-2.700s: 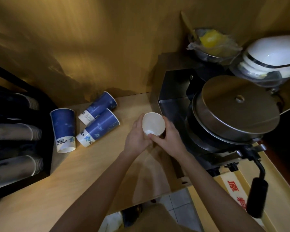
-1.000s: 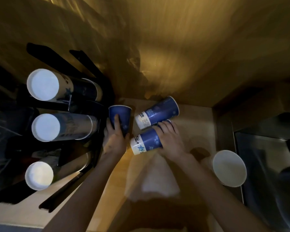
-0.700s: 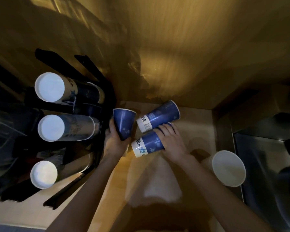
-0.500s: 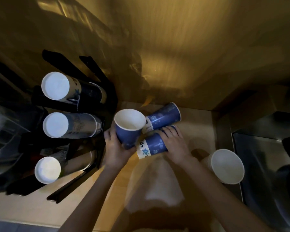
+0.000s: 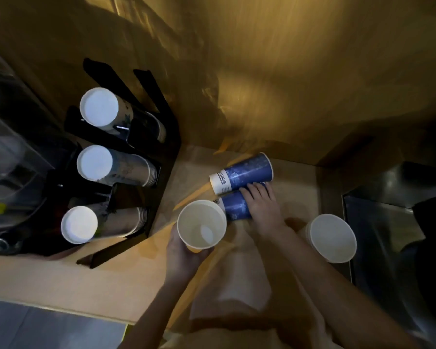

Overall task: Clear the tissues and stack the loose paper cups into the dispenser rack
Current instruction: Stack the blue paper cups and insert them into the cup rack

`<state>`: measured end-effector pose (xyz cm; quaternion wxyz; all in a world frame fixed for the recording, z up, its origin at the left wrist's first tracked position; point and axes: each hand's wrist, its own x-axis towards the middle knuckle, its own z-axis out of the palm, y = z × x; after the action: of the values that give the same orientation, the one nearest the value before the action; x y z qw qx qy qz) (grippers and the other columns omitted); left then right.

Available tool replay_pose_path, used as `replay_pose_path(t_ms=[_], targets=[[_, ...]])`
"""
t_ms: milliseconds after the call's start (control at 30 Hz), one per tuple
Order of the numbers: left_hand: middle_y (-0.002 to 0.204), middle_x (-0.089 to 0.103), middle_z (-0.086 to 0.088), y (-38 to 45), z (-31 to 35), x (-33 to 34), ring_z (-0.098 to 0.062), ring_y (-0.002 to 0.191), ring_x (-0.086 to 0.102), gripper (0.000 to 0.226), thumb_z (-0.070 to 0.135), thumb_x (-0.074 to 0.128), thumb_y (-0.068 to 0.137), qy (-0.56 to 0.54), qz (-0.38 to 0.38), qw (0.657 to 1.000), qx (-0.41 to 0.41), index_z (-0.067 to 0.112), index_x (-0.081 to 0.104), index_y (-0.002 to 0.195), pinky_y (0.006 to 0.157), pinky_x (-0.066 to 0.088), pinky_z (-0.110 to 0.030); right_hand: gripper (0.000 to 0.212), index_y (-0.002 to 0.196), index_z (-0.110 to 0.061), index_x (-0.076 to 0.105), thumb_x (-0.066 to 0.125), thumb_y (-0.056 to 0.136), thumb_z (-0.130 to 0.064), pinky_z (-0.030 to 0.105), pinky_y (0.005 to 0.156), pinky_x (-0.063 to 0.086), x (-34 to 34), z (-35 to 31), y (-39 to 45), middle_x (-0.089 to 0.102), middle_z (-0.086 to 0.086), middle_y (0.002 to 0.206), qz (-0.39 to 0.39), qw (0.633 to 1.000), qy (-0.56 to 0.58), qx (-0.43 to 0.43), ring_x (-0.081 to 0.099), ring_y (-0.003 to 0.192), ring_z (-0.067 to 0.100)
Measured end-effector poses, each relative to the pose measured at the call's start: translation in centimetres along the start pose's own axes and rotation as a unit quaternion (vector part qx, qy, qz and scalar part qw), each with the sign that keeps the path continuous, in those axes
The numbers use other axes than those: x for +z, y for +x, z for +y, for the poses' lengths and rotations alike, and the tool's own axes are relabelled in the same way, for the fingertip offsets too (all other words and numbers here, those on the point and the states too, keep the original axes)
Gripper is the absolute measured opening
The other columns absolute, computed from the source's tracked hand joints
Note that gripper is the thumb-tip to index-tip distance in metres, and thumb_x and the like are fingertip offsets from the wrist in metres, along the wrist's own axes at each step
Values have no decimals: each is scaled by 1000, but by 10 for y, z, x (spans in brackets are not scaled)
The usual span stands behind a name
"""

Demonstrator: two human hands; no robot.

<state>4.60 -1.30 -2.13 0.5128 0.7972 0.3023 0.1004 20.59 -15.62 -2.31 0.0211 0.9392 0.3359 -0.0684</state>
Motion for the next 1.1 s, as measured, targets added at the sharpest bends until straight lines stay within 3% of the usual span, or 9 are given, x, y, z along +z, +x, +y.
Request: replay_pose_path(t_ms=[100,300,433,533,633,767,867,1000,1100], targets=[[122,57,-20,3,-3,1,-30,114,53,83,6,87,51,14,-3,1000,-4,0,47,124,89,36,-26,68,143,-12,22,55,84,-13,42,119,2,3,0,-1,33,12,149,8,1000,-12,3,23,140,29],[124,56,-20,9,-5,-1,-31,116,51,83,6,87,52,36,-17,999,24,1,47,124,91,34,-24,73,138,-17,28,65,76,-22,38,115,19,-8,5,1,41,9,140,-8,1000,17,24,34,130,25],[124,56,-21,10,-7,-1,-33,116,52,86,5,87,49,35,-21,999,32,1,46,125,92,35,-26,73,133,-18,39,71,70,-37,39,103,36,-33,13,2,50,8,133,-8,982,175,64,44,122,28],[124,56,-20,11,-10,-1,-33,116,52,88,10,88,47,33,-27,998,38,2,46,125,92,36,-27,74,127,-15,47,81,63,-32,35,90,45,-72,16,-3,55,-2,116,-13,940,336,62,53,108,17],[124,56,-19,11,-11,-1,-32,117,51,87,11,87,48,26,-29,998,39,3,46,125,93,37,-29,65,119,-19,53,81,63,-36,33,88,51,-113,11,-12,63,0,117,-84,822,559,73,63,100,15],[125,56,-17,12,-9,0,-29,116,51,88,18,84,48,23,-31,998,51,4,46,125,91,37,-28,36,101,-24,61,68,70,-42,34,90,50,-144,-13,-23,68,3,108,-109,688,712,87,66,98,18],[127,54,-16,13,-9,1,-28,117,49,86,8,86,53,26,-36,997,64,6,44,127,92,38,-28,42,103,-17,61,59,69,-40,30,80,53,-146,-37,-34,71,4,94,-131,489,854,120,68,85,16],[125,54,-11,16,-12,2,-23,116,49,84,13,87,53,38,-50,996,62,4,47,126,89,38,-26,51,102,-16,67,62,64,-51,37,66,60,-139,-59,-54,75,11,88,-214,327,900,192,71,78,28],[121,59,-18,20,-16,3,-30,113,54,78,17,86,52,59,-58,995,59,0,52,120,84,36,-19,48,99,-15,65,59,64,-47,41,57,60,-131,-69,-64,75,16,85,-196,256,923,209,70,76,33]])
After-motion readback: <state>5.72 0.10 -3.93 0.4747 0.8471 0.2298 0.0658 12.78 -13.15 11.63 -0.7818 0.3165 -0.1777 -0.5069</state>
